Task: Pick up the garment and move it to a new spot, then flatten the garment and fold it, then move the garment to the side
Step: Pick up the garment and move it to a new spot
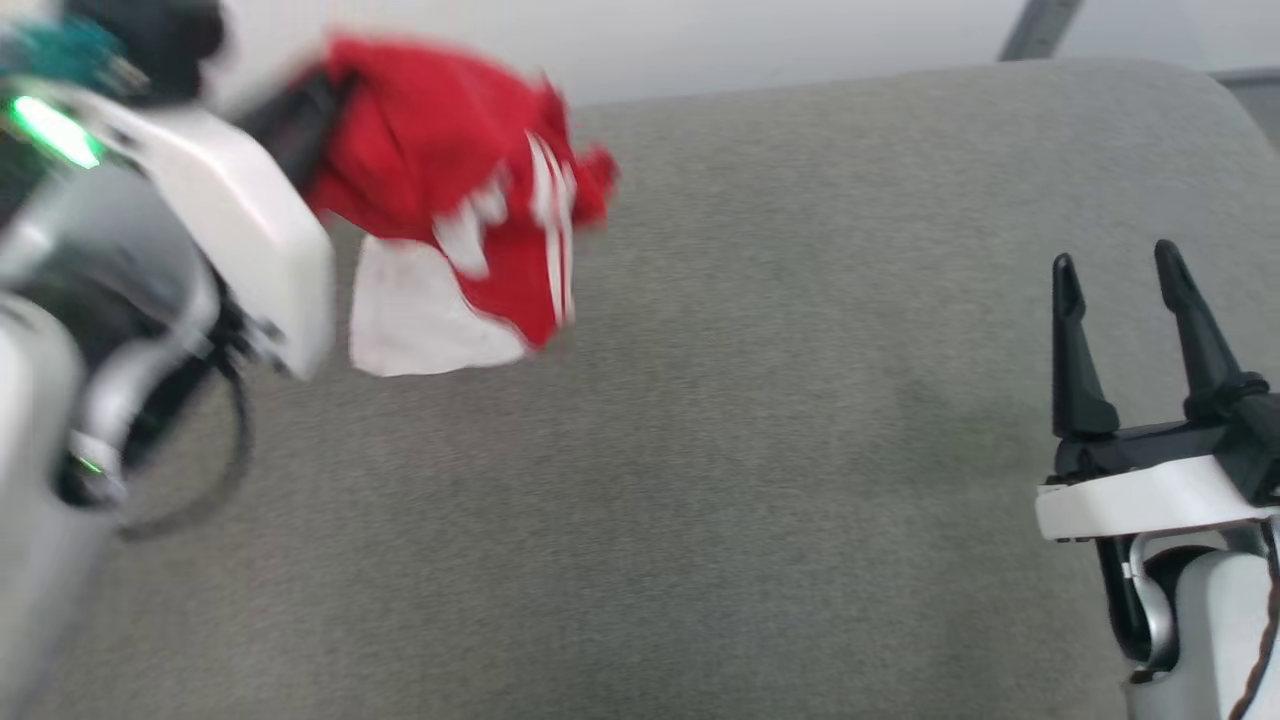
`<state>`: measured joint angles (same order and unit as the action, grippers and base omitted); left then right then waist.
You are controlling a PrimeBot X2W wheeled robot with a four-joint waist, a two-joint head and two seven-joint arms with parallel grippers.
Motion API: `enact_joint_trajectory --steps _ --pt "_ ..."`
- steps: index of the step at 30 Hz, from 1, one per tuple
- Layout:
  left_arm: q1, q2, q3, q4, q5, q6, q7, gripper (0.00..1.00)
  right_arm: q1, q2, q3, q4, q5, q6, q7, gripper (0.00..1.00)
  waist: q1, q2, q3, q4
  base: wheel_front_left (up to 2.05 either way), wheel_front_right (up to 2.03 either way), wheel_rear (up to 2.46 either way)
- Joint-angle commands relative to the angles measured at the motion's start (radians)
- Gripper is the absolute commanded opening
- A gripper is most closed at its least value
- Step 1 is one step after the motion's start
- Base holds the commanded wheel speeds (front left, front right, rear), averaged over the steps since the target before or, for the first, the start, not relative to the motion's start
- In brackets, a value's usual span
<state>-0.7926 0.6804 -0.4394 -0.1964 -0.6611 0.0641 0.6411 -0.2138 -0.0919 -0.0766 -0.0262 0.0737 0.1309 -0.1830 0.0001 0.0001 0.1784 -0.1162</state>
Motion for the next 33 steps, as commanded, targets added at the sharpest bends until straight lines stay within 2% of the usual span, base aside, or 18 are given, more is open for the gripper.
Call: enact_joint_trajectory --steps 1,7,14,23,26,27,28,29,30,33 --pt "0.048 -0.015 -0.023 -0.011 -0.007 0.014 0.015 0.0 0.011 0.01 0.007 0.01 0.005 0.0 -0.011 1.0 -0.0001 -0.0001 0.011 -0.036 0.0 0.0 0.0" --pt "0.186 -0.061 -0.096 0.041 -0.049 0.033 0.033 0.0 0.014 0.021 0.034 0.048 0.014 0.0 -0.024 1.0 -0.0001 -0.0001 0.026 -0.069 0.0 0.0 0.0" --pt "0.278 -0.11 -0.161 0.171 -0.084 0.007 0.023 0.0 0.006 0.028 0.064 0.08 0.027 0.0 -0.033 1.0 -0.0001 -0.0001 0.038 -0.084 0.0 0.0 0.0" --pt "0.278 -0.195 -0.243 0.431 -0.092 -0.065 0.01 0.0 -0.027 0.024 0.093 0.118 0.027 0.0 -0.046 1.0 -0.0001 -0.0001 0.049 -0.083 0.0 0.0 0.0" --pt "0.259 -0.225 -0.266 0.504 -0.094 -0.101 0.002 0.0 -0.037 0.019 0.095 0.127 0.025 0.0 -0.049 1.0 -0.0001 -0.0001 0.047 -0.076 0.0 0.0 0.0" --pt "0.25 -0.232 -0.271 0.525 -0.089 -0.107 -0.006 0.23 -0.04 0.017 0.094 0.128 0.021 0.0 -0.049 1.0 -0.0001 -0.0001 0.047 -0.071 0.0 0.0 0.0" --pt "0.239 -0.237 -0.274 0.543 -0.08 -0.114 -0.015 0.5 -0.043 0.017 0.092 0.13 0.02 0.0 -0.048 1.0 -0.0001 -0.0001 0.045 -0.066 0.0 0.0 0.0" --pt "0.229 -0.245 -0.274 0.557 -0.08 -0.12 -0.028 0.96 -0.044 0.015 0.093 0.132 0.017 0.0 -0.048 1.0 -0.0001 -0.0001 0.043 -0.061 0.0 0.0 0.0" --pt "0.223 -0.253 -0.268 0.571 -0.088 -0.125 -0.038 1.0 -0.044 0.014 0.092 0.133 0.017 0.0 -0.048 1.0 -0.0001 -0.0001 0.04 -0.057 0.0 0.0 0.0" --pt "0.2 -0.253 -0.254 0.589 -0.094 -0.14 -0.076 1.0 -0.043 0.008 0.094 0.135 0.016 0.0 -0.045 1.0 -0.0001 -0.0001 0.026 -0.041 0.0 0.0 0.0"
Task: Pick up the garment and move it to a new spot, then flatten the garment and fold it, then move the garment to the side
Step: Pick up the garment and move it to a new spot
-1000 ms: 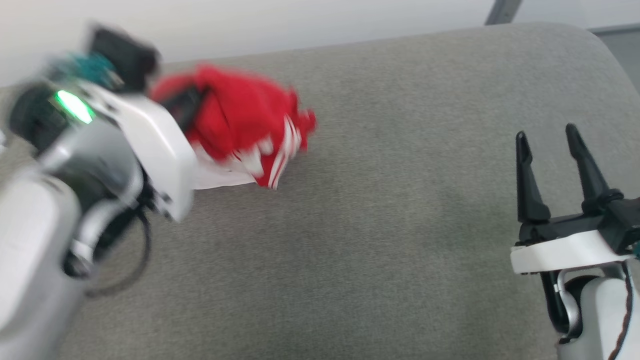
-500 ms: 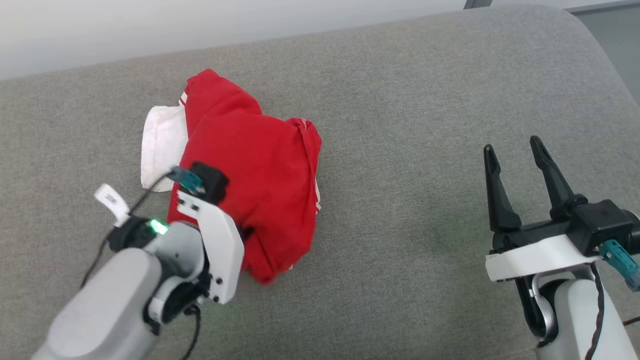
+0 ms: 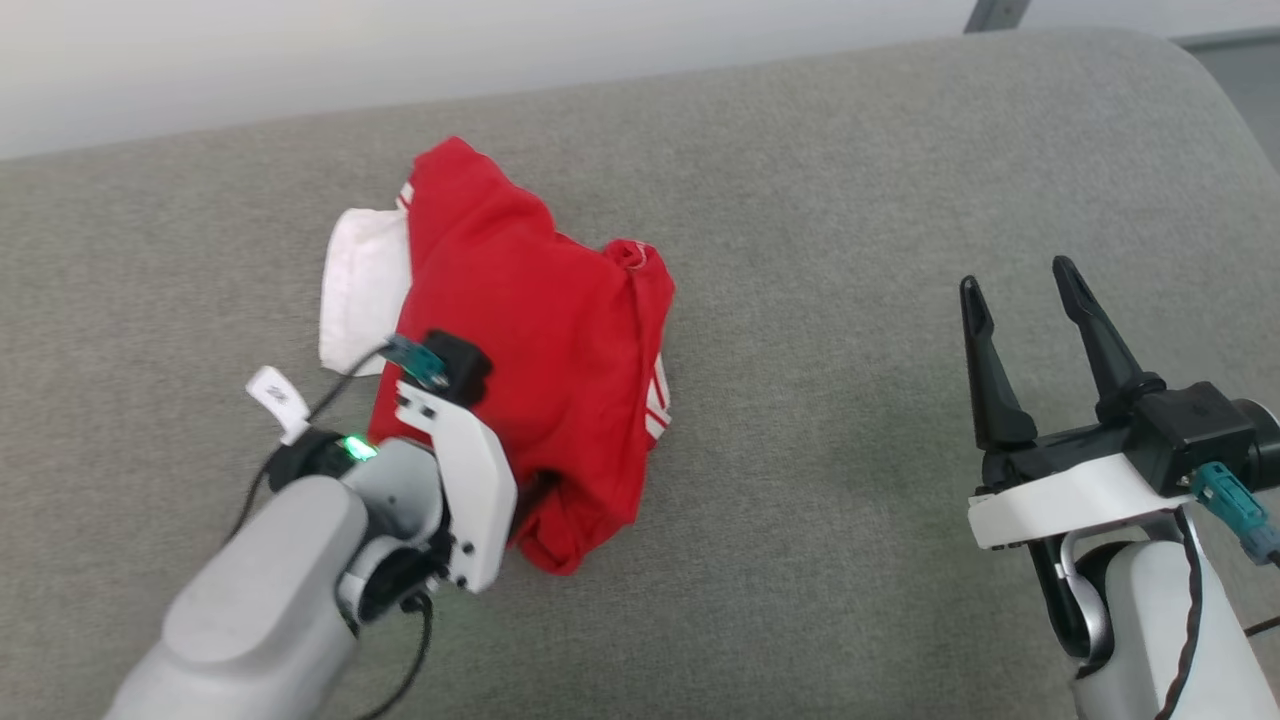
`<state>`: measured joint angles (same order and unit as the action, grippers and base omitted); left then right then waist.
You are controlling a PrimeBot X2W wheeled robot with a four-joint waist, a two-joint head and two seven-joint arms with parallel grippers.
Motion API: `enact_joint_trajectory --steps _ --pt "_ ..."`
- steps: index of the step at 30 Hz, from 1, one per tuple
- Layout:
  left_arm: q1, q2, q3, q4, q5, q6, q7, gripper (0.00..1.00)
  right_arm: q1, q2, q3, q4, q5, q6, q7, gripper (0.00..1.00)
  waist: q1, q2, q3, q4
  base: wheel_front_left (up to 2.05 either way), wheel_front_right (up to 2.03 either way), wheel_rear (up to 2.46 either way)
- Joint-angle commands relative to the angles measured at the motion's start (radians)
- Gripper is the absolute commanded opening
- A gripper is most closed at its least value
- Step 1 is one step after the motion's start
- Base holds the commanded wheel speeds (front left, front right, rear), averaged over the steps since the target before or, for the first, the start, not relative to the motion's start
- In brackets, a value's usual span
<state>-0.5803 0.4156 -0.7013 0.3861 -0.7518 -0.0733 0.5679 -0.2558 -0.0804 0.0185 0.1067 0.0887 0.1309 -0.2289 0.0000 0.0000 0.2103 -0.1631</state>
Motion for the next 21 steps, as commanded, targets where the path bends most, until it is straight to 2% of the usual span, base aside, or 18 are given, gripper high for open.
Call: enact_joint_trajectory --steps 1,7,11,19,21 --pt "-0.014 0.012 0.012 0.004 -0.003 -0.005 -0.017 1.0 0.0 -0.006 -0.001 0.003 0.001 0.0 0.003 1.0 0.0 0.0 -0.012 0.012 0.0 0.0 0.0" --pt "0.012 0.052 0.042 -0.056 0.021 -0.016 -0.141 1.0 0.021 -0.029 0.009 0.009 -0.006 0.0 0.001 1.0 0.0 0.0 -0.058 0.044 0.0 0.0 0.0" --pt "0.047 0.092 0.075 -0.109 0.051 -0.011 -0.267 1.0 0.037 -0.041 0.013 0.014 -0.008 0.0 -0.004 1.0 0.0 0.0 -0.091 0.062 0.0 0.0 0.0" --pt "0.186 0.143 0.185 -0.203 0.056 0.054 -0.537 1.0 0.077 -0.051 0.0 0.038 0.006 0.0 -0.012 1.0 0.0 0.0 -0.149 0.095 0.0 0.0 0.0" --pt "0.247 0.153 0.229 -0.231 0.046 0.087 -0.627 1.0 0.088 -0.059 -0.006 0.048 0.002 0.0 -0.015 1.0 0.0 0.0 -0.161 0.105 0.0 0.0 0.0"
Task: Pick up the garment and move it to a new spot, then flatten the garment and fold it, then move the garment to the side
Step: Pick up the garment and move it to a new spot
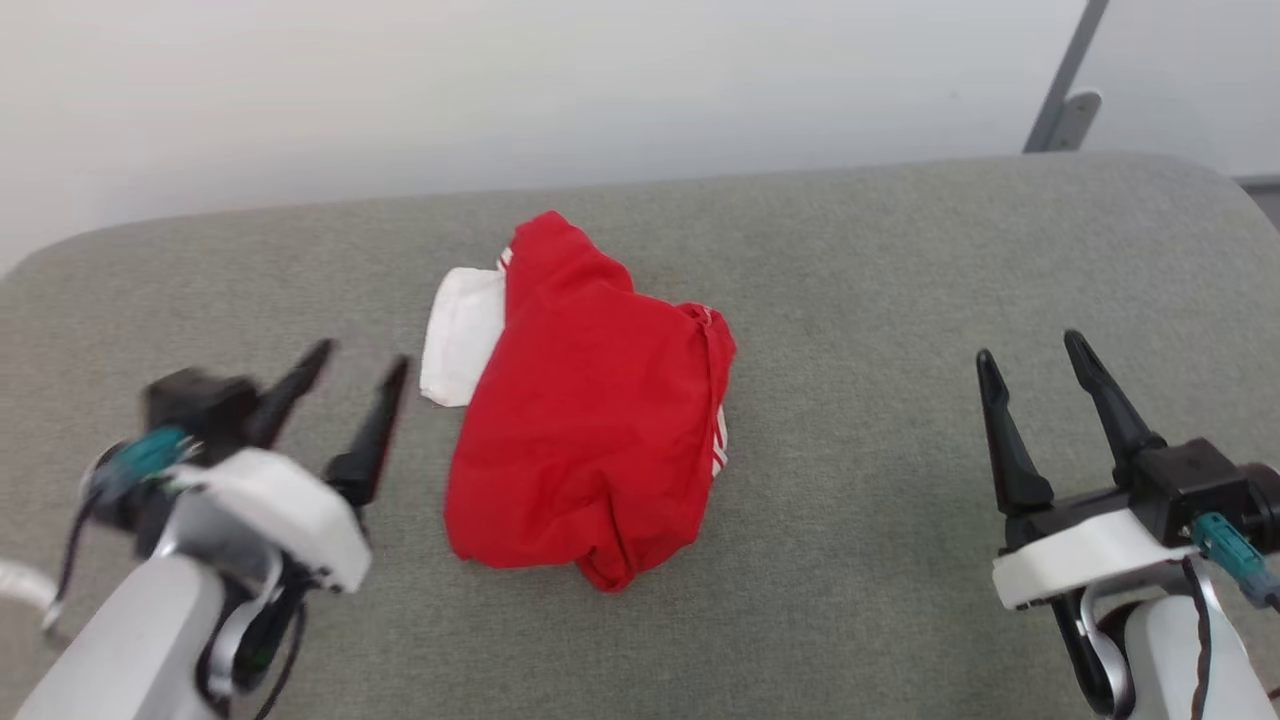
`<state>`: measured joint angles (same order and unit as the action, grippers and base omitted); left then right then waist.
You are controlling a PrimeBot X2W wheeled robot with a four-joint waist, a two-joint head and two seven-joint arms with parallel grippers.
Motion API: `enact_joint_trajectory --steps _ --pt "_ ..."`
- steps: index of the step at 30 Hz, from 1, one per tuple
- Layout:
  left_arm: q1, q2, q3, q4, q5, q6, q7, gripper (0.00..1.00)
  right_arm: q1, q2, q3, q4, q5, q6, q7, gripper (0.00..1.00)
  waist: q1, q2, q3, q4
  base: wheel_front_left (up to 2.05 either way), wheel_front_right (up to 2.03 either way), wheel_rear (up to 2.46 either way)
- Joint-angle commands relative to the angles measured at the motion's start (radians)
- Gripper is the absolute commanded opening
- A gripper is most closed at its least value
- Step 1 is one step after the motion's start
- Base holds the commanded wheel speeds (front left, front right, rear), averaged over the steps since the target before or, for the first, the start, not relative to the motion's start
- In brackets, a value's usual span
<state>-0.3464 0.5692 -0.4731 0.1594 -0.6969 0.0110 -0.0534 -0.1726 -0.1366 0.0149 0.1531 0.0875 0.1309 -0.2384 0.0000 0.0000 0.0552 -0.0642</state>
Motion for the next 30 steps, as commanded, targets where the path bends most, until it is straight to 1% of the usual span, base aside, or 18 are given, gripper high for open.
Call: enact_joint_trajectory --steps 1,3,4,6,10,14,17,20,23,24,26,30 --pt "0.035 0.009 0.016 -0.011 -0.007 0.013 -0.035 1.0 0.01 -0.004 -0.006 0.005 0.005 0.0 -0.006 1.0 0.0 0.0 -0.01 0.01 0.0 0.0 0.0" --pt "0.084 0.025 0.05 -0.021 -0.018 0.032 -0.085 1.0 0.022 -0.007 -0.011 0.012 -0.001 0.0 -0.008 1.0 0.0 0.0 -0.015 0.018 0.0 0.0 0.0" --pt "0.084 0.025 0.05 -0.021 -0.018 0.032 -0.085 1.0 0.022 -0.007 -0.011 0.012 -0.001 0.0 -0.008 1.0 0.0 0.0 -0.015 0.018 0.0 0.0 0.0" --pt "0.13 0.039 0.079 -0.032 -0.018 0.049 -0.131 1.0 0.024 -0.006 -0.016 0.017 -0.001 0.0 -0.01 1.0 0.0 0.0 -0.02 0.023 0.0 0.0 0.0" --pt "0.221 0.045 0.144 -0.053 -0.034 0.08 -0.187 1.0 0.04 -0.011 -0.034 0.023 -0.002 0.0 -0.013 1.0 0.0 0.0 -0.027 0.039 0.0 0.0 0.0" --pt "0.299 0.026 0.198 -0.082 -0.03 0.1 -0.207 1.0 0.051 -0.011 -0.049 0.022 -0.006 0.0 -0.016 1.0 0.0 0.0 -0.033 0.057 0.0 0.0 0.0" --pt "0.351 0.004 0.246 -0.103 -0.02 0.101 -0.212 1.0 0.062 -0.008 -0.059 0.025 -0.008 0.0 -0.018 1.0 0.0 0.0 -0.035 0.069 0.0 0.0 0.0" --pt "0.396 -0.041 0.325 -0.143 0.009 0.078 -0.213 1.0 0.061 -0.004 -0.067 0.024 -0.008 0.0 -0.021 1.0 0.0 0.0 -0.035 0.077 0.0 0.0 0.0" --pt "0.441 -0.09 0.383 -0.164 0.046 0.045 -0.213 1.0 0.067 0.006 -0.07 0.023 -0.011 0.0 -0.023 1.0 0.0 0.0 -0.035 0.082 0.0 0.0 0.0" --pt "0.454 -0.102 0.4 -0.164 0.068 0.036 -0.213 1.0 0.068 0.008 -0.071 0.024 -0.012 0.0 -0.023 1.0 0.0 0.0 -0.035 0.083 0.0 0.0 0.0" --pt "0.472 -0.137 0.431 -0.163 0.076 0.008 -0.213 1.0 0.071 0.011 -0.073 0.025 -0.012 0.0 -0.024 1.0 0.0 0.0 -0.035 0.085 0.0 0.0 0.0" --pt "0.503 -0.193 0.488 -0.145 0.123 -0.036 -0.214 1.0 0.078 0.014 -0.074 0.032 -0.015 0.0 -0.027 1.0 0.0 0.0 -0.04 0.088 0.0 0.0 0.0"
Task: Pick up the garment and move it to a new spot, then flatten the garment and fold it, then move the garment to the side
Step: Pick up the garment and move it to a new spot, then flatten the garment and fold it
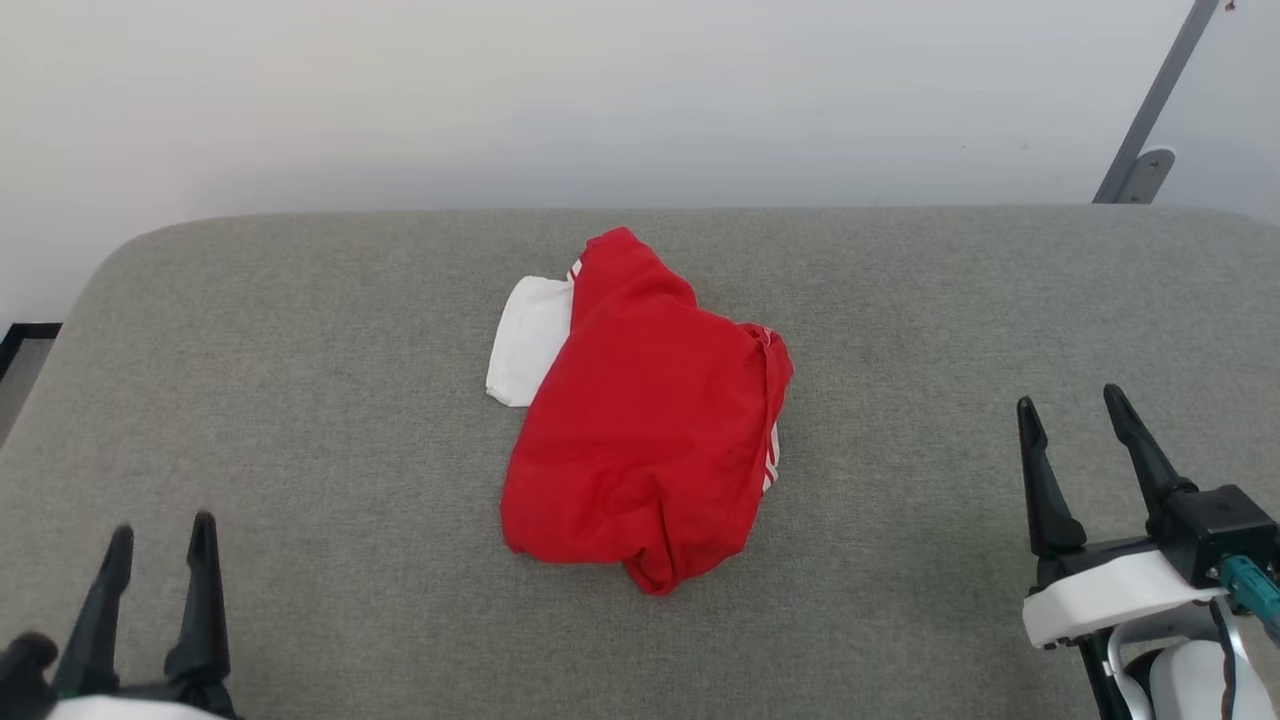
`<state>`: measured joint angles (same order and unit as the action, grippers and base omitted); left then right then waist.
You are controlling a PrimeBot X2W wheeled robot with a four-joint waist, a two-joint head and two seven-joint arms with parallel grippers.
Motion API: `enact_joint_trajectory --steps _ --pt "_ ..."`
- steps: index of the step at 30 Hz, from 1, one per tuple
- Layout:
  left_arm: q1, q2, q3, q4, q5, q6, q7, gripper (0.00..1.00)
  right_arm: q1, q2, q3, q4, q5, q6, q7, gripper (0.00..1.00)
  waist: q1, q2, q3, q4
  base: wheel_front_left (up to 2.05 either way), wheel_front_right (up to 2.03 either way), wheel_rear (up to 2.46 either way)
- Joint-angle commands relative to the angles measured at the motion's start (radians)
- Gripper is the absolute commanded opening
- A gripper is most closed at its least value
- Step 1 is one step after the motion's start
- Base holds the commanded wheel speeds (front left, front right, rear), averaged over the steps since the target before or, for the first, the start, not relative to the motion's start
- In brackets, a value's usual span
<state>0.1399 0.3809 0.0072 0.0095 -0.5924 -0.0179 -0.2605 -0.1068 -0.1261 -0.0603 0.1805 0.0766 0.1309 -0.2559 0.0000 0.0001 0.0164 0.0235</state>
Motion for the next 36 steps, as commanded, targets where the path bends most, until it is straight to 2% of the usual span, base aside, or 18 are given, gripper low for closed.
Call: enact_joint_trajectory --steps 1,10,17,23,29,36 --pt "0.018 -0.022 0.022 0.009 0.025 -0.018 -0.007 1.0 0.013 0.005 0.002 0.005 -0.004 0.0 -0.009 1.0 0.0 -0.0001 -0.003 0.0 0.0 0.0 0.0" --pt "0.032 -0.112 0.08 0.047 0.093 -0.084 -0.006 1.0 0.024 0.008 0.009 0.009 -0.005 0.0 -0.01 1.0 0.0 -0.0001 -0.014 0.005 0.0 0.0 0.0" --pt "0.034 -0.135 0.105 0.057 0.132 -0.103 -0.006 1.0 0.026 0.007 0.01 0.013 -0.002 0.0 -0.011 1.0 0.0 -0.0001 -0.019 0.008 0.0 0.0 0.0" --pt "0.015 -0.136 0.104 0.07 0.12 -0.107 -0.006 1.0 0.028 0.012 0.011 0.006 -0.009 0.0 -0.01 1.0 0.0 -0.0001 -0.02 0.005 0.0 0.0 0.0" --pt "-0.065 -0.085 0.044 0.103 0.066 -0.113 0.025 1.0 0.017 0.011 0.024 0.0 -0.012 0.0 -0.01 1.0 0.0 -0.0001 -0.015 -0.006 0.0 0.0 0.0" --pt "-0.237 0.026 -0.07 0.12 -0.025 -0.112 0.162 1.0 -0.014 0.01 0.062 -0.008 -0.012 0.0 -0.011 1.0 0.0 -0.0001 0.02 -0.047 0.0 0.0 0.0"
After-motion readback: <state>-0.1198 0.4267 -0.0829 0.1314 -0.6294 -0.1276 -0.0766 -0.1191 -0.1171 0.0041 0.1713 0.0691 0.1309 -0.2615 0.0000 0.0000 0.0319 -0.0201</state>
